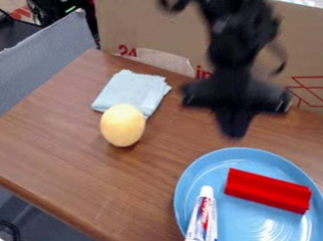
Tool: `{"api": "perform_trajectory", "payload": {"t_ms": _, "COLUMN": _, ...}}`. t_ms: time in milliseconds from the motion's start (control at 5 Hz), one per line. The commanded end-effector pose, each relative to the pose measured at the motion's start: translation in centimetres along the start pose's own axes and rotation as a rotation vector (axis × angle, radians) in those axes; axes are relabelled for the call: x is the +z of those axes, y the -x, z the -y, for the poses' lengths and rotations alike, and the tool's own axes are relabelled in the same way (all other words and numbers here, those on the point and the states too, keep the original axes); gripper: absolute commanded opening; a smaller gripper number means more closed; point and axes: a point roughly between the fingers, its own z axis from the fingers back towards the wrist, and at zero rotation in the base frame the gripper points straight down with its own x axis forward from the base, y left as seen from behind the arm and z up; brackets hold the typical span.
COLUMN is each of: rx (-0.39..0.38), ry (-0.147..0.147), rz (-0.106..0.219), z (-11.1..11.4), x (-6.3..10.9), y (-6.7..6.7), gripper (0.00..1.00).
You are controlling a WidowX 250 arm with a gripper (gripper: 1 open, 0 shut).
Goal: Move the toothpaste from the blue plate to the cloth
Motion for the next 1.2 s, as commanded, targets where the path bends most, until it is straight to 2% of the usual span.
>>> {"api": "perform_trajectory", "payload": {"t_ms": 0, "rx": 0.054, "ry": 0.018, "rz": 0.079, "z": 0.5, "x": 3.5, "y": -4.0, "gripper": 0.00}}
{"api": "perform_trajectory", "payload": {"t_ms": 200, "rx": 0.141, "ry": 0.008, "rz": 0.088, "z": 1.2, "x": 3.6, "y": -6.4, "gripper": 0.00}}
{"api": "perform_trajectory", "payload": {"t_ms": 600, "rx": 0.227, "ry": -0.069, "rz": 0.082, "z": -2.3, "x": 1.9, "y": -4.6, "gripper": 0.00}}
{"api": "perform_trajectory", "payload": {"t_ms": 800, "rx": 0.272, "ry": -0.074, "rz": 0.095, "z": -1.8, "x": 1.6, "y": -5.5, "gripper": 0.00}}
{"api": "perform_trajectory", "payload": {"t_ms": 1000, "rx": 0.309, "ry": -0.067, "rz": 0.065, "z": -1.1, "x": 1.3, "y": -4.7, "gripper": 0.00}}
